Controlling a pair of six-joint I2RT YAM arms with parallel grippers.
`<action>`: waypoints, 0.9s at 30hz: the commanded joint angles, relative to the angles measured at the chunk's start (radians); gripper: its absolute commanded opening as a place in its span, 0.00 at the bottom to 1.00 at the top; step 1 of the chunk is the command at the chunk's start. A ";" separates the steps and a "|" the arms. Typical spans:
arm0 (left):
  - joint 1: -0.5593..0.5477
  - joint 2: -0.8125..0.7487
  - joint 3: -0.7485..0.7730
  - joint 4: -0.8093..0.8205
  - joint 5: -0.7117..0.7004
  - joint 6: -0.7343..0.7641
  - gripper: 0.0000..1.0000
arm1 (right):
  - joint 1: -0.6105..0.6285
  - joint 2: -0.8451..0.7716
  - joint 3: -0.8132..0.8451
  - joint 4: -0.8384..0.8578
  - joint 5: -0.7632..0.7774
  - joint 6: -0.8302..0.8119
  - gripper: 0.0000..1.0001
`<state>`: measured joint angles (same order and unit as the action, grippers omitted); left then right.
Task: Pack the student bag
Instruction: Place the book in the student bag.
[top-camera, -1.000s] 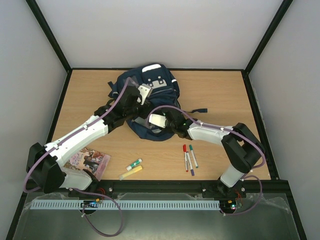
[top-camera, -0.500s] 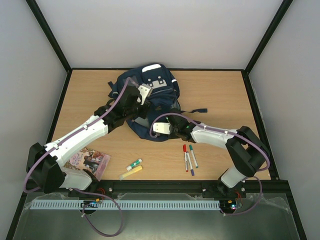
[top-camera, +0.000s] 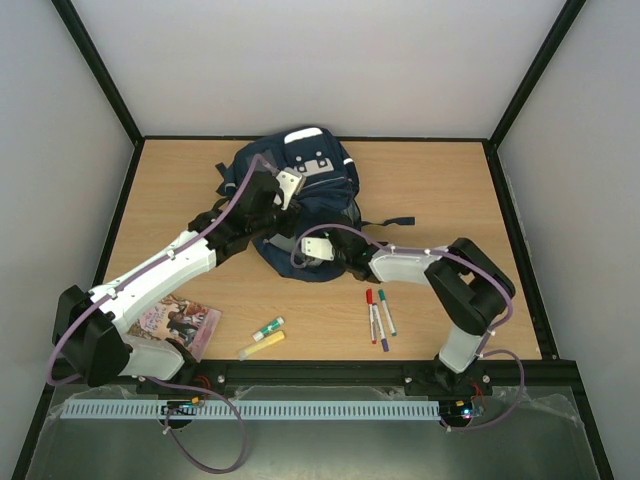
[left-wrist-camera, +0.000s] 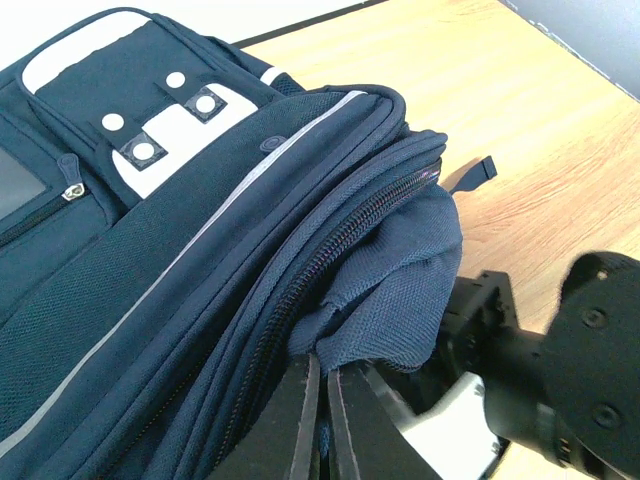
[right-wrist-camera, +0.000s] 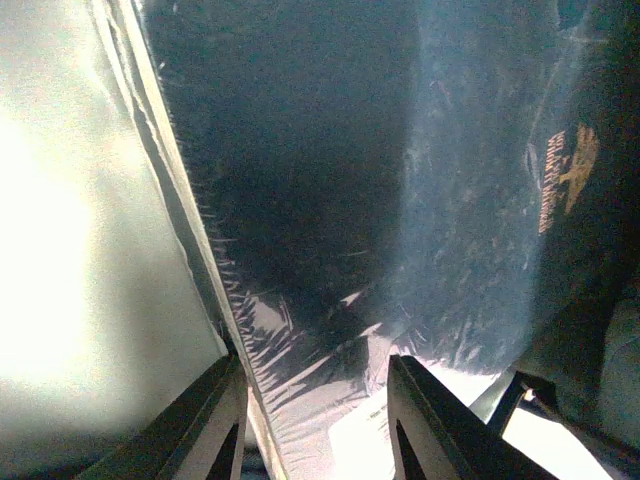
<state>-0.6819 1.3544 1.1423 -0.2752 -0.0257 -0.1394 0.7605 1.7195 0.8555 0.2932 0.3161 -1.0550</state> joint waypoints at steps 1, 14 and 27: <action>0.005 -0.047 0.023 0.090 0.018 -0.007 0.02 | -0.030 0.077 0.075 0.152 0.036 0.000 0.39; 0.005 -0.045 0.020 0.090 0.008 -0.008 0.02 | -0.057 0.166 0.053 0.458 0.089 -0.033 0.34; 0.004 -0.035 0.018 0.083 -0.003 0.001 0.02 | -0.053 -0.132 -0.164 0.157 -0.027 0.104 0.42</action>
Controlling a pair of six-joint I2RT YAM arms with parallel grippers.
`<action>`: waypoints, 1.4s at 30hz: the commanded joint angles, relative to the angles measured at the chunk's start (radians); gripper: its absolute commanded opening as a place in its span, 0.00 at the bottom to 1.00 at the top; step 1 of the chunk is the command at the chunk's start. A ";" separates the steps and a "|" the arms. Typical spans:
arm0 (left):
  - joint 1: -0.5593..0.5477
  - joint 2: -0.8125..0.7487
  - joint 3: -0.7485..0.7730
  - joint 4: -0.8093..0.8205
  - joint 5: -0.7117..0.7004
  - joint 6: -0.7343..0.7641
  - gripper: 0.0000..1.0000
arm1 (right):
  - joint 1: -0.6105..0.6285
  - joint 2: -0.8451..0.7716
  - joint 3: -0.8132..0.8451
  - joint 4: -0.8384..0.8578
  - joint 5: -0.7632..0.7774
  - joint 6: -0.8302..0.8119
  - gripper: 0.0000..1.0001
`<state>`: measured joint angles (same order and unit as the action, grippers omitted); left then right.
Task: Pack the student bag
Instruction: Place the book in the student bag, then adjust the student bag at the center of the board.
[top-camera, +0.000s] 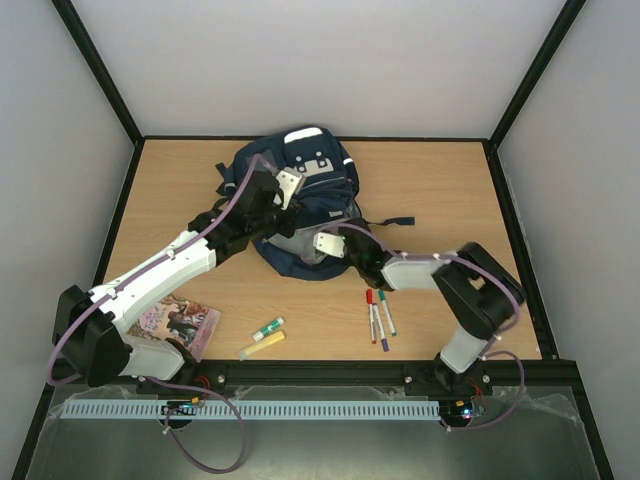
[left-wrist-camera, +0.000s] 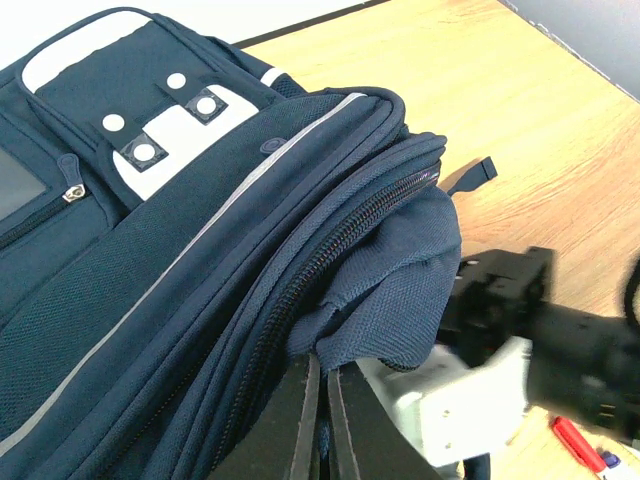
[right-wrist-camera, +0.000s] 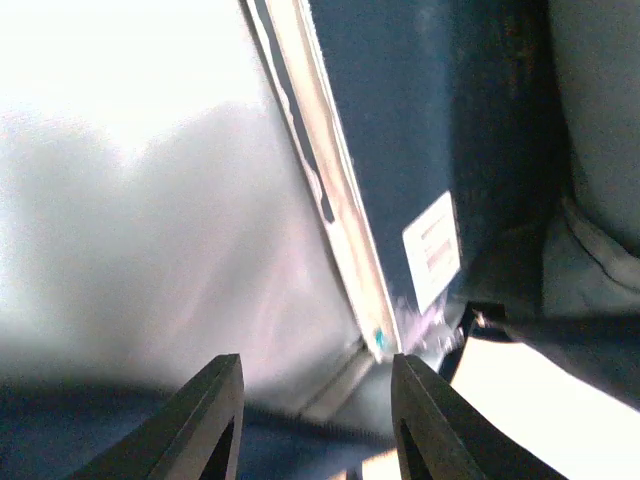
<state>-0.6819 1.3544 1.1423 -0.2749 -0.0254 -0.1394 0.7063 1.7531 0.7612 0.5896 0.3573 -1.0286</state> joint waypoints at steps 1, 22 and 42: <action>0.004 -0.033 0.016 0.085 -0.006 0.003 0.02 | 0.000 -0.214 -0.082 -0.206 -0.099 0.093 0.43; 0.025 -0.037 0.006 -0.058 -0.050 -0.065 0.85 | -0.233 -0.725 0.008 -0.663 -0.504 0.738 0.53; 0.592 0.405 0.022 0.270 0.153 -0.489 1.00 | -0.237 -0.773 -0.095 -0.647 -0.524 0.770 0.60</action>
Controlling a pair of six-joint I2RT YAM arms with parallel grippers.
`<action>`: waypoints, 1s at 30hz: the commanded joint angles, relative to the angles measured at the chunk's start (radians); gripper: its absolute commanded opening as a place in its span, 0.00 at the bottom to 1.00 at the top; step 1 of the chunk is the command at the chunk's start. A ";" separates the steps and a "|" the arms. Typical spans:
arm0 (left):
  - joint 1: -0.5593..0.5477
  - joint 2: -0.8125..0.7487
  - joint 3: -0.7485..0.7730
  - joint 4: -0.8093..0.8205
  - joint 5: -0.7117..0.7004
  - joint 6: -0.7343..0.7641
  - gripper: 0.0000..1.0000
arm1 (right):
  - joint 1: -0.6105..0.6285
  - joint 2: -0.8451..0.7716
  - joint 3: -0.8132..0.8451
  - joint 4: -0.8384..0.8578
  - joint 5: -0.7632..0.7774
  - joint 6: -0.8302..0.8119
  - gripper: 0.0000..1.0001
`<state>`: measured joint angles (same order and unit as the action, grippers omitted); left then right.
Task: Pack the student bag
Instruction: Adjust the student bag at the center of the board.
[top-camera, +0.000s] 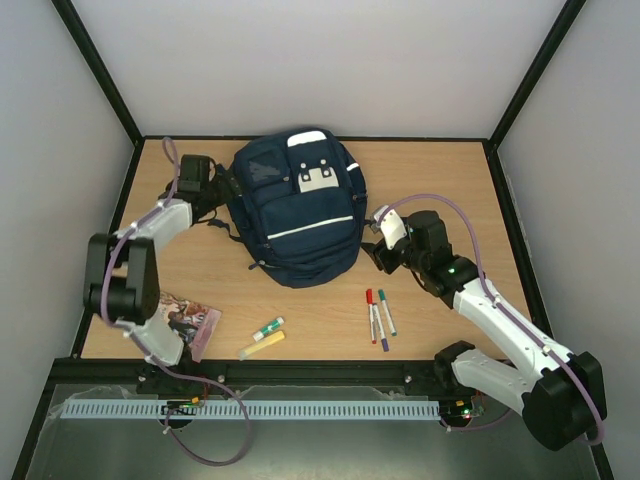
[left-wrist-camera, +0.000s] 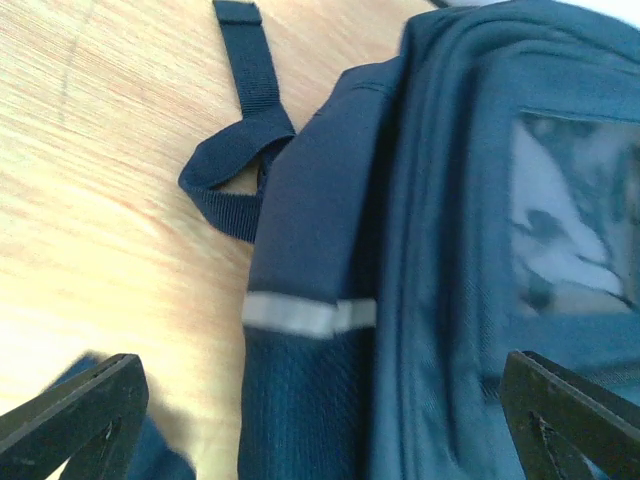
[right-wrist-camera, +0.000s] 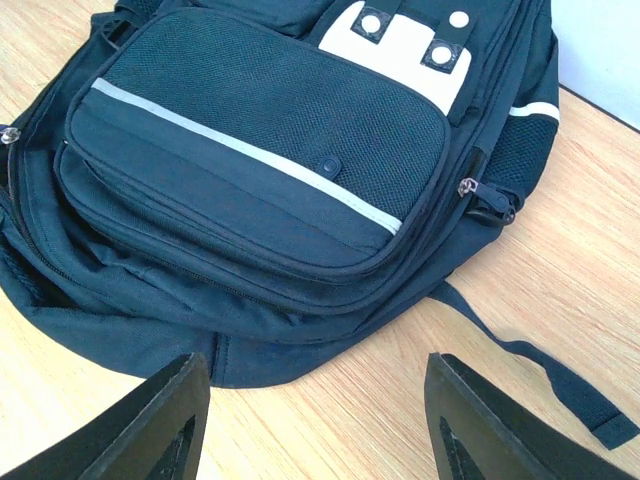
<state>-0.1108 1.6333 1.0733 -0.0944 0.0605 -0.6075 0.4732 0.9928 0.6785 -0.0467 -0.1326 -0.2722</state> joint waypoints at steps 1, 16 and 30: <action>0.022 0.174 0.121 0.088 0.098 -0.006 0.99 | -0.004 -0.008 -0.013 -0.009 -0.033 0.011 0.60; -0.189 0.668 0.642 0.032 0.400 0.129 0.99 | -0.004 0.094 -0.007 -0.001 -0.042 -0.010 0.60; -0.231 0.461 0.606 -0.145 0.056 0.111 0.99 | -0.004 0.107 -0.003 -0.008 -0.049 -0.010 0.60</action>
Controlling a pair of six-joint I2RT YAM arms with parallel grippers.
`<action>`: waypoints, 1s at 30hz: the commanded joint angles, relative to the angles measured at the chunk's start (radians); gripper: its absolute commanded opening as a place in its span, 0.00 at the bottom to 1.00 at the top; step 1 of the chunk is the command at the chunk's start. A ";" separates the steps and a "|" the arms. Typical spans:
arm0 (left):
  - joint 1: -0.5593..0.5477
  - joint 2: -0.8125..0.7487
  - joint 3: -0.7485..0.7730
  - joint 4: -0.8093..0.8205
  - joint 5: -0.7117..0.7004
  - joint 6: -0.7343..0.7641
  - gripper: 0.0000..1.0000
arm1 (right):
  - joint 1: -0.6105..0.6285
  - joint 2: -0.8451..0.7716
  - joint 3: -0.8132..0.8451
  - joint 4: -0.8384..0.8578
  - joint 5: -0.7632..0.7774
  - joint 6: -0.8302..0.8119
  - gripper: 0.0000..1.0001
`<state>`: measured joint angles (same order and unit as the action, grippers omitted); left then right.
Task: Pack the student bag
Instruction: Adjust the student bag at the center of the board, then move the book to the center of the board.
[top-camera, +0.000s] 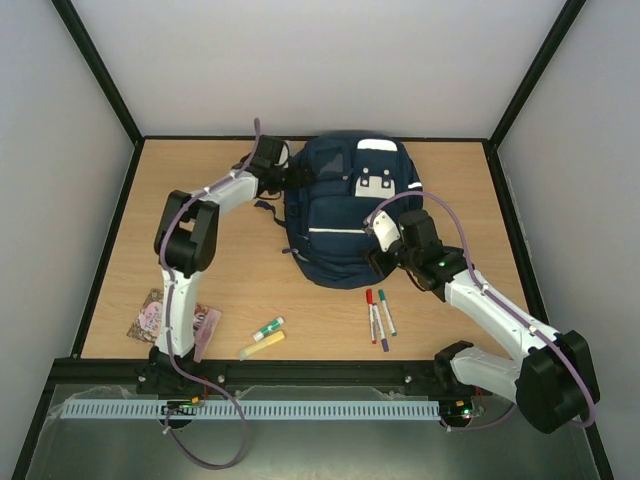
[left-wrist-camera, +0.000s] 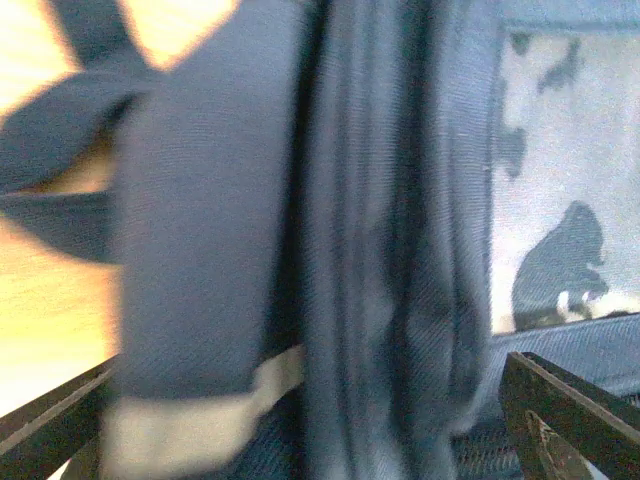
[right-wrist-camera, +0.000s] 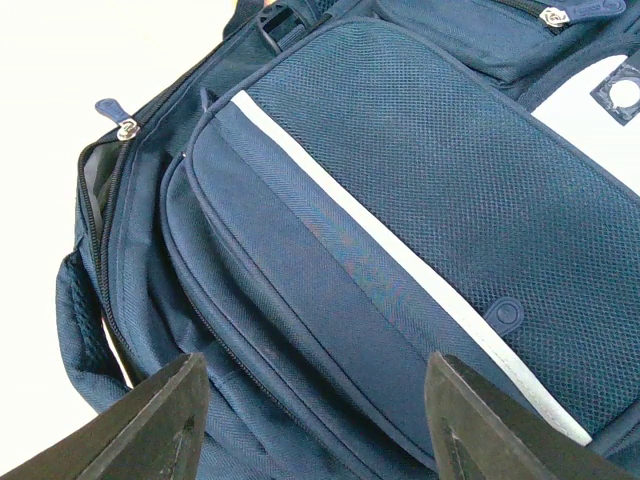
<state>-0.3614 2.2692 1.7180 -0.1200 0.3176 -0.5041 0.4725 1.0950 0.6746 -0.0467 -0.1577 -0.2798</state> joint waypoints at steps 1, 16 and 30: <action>0.019 -0.219 -0.058 -0.149 -0.277 -0.010 0.99 | -0.003 0.004 0.003 -0.011 -0.026 -0.002 0.61; 0.155 -0.959 -0.630 -0.406 -0.619 -0.261 1.00 | -0.003 -0.021 0.007 -0.028 -0.055 -0.014 0.61; 0.277 -1.116 -0.820 -0.938 -0.781 -0.729 1.00 | -0.003 -0.009 0.011 -0.039 -0.049 -0.030 0.61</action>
<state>-0.1165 1.1061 0.9443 -0.8337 -0.4282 -1.0576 0.4725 1.0920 0.6746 -0.0490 -0.2001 -0.3000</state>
